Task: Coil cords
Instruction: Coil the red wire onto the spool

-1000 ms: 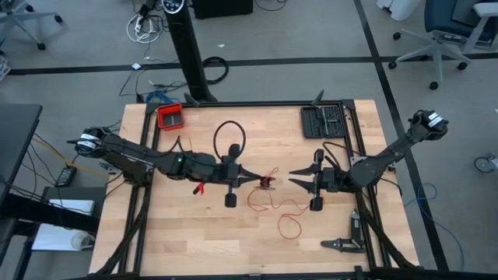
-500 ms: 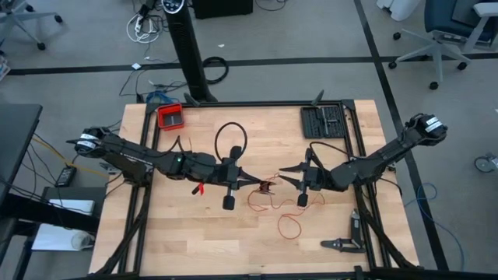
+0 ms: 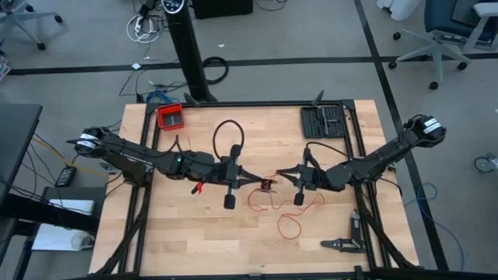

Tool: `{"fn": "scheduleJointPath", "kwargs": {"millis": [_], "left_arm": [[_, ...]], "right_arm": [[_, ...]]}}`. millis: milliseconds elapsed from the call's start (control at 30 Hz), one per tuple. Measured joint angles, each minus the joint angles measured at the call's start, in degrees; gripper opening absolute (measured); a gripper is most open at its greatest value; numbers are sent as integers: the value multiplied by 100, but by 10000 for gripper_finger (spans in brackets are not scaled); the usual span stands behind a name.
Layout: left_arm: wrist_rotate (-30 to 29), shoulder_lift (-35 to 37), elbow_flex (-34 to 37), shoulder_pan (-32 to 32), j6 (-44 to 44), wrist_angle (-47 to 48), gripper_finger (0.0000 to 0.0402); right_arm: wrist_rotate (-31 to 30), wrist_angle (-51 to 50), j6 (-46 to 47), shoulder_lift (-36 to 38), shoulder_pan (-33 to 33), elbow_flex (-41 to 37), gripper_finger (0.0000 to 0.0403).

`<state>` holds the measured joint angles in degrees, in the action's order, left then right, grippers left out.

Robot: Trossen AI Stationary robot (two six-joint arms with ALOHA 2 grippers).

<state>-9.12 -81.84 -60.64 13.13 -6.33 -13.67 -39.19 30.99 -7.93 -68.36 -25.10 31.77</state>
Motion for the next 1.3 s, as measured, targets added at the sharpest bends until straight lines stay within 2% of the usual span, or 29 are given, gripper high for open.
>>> {"fn": "scheduleJointPath", "kwargs": {"millis": [233, 400, 500, 633, 733, 967, 1300], "left_arm": [[-379, 21, 0, -4, -77, -323, 0], [-1046, 246, 0, 0, -114, 291, 0], [-1450, 392, 0, 1, -124, 704, 0], [-1814, 542, 0, 0, -147, 785, 0], [-1816, 545, 0, 11, -238, 408, 0], [-1289, 243, -2, 2, -220, -514, 0], [-1267, -536, -7, 0, -376, -2088, 0]], "right_arm": [[-124, -488, 385, 7, -17, 4, 3], [-176, -918, 382, 85, -232, 4, 2], [-442, -1214, 448, 159, -331, 0, 1], [-466, -1400, 606, 210, -337, 2, 1], [-450, -1397, 757, 198, -282, 2, 1], [-353, -1106, 840, 190, -147, 0, 0], [-164, -905, 929, 190, -127, 0, 2]]}}
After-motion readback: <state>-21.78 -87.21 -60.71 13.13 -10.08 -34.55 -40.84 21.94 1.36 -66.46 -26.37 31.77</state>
